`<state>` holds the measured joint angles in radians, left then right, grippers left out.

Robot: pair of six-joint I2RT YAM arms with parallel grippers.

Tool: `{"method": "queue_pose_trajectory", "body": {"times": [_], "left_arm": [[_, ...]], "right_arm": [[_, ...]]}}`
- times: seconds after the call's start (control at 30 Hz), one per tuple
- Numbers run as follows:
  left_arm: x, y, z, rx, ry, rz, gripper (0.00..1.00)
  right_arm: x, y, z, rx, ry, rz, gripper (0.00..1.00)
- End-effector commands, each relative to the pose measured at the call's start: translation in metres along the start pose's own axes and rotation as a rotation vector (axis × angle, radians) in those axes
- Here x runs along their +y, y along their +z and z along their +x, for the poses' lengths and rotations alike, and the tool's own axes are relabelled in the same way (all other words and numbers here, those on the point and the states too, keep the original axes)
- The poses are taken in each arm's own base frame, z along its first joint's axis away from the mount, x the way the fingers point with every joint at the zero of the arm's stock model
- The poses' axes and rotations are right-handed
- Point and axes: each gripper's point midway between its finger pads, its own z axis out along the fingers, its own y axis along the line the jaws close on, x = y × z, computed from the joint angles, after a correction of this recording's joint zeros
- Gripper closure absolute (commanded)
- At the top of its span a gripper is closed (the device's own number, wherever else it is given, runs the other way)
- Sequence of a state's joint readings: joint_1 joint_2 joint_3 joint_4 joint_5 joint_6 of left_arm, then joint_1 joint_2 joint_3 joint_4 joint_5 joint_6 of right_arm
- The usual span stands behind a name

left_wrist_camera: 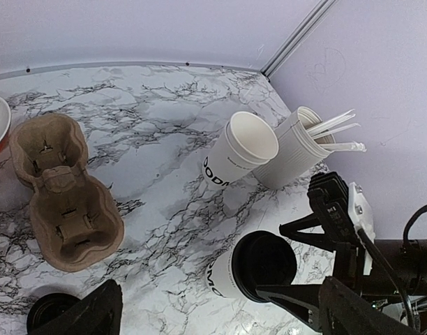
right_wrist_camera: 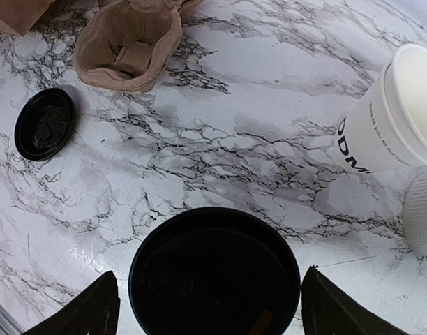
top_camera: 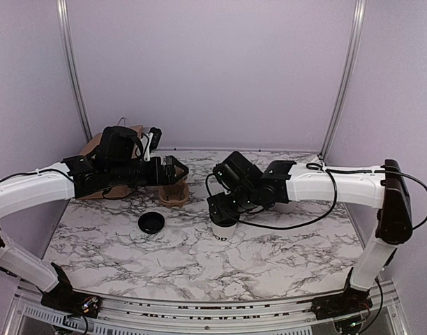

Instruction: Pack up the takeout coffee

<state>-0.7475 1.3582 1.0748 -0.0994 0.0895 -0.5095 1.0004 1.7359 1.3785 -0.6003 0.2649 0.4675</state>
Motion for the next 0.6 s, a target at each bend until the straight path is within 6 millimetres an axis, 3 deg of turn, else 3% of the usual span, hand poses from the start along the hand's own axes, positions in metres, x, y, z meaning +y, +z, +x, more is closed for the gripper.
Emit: {"method": "queue_pose_trajectory", "body": {"times": [0.0,0.57], "left_arm": [[0.001,-0.003,0.002,0.005,-0.001,0.008,0.01],[0.001,-0.002,0.004,0.015,-0.013,0.017,0.01]], "right_arm": [[0.002,-0.003,-0.008,-0.016,0.002,0.026,0.14],[0.004,0.009,0.005,0.021,-0.013,0.047,0.24]]}}
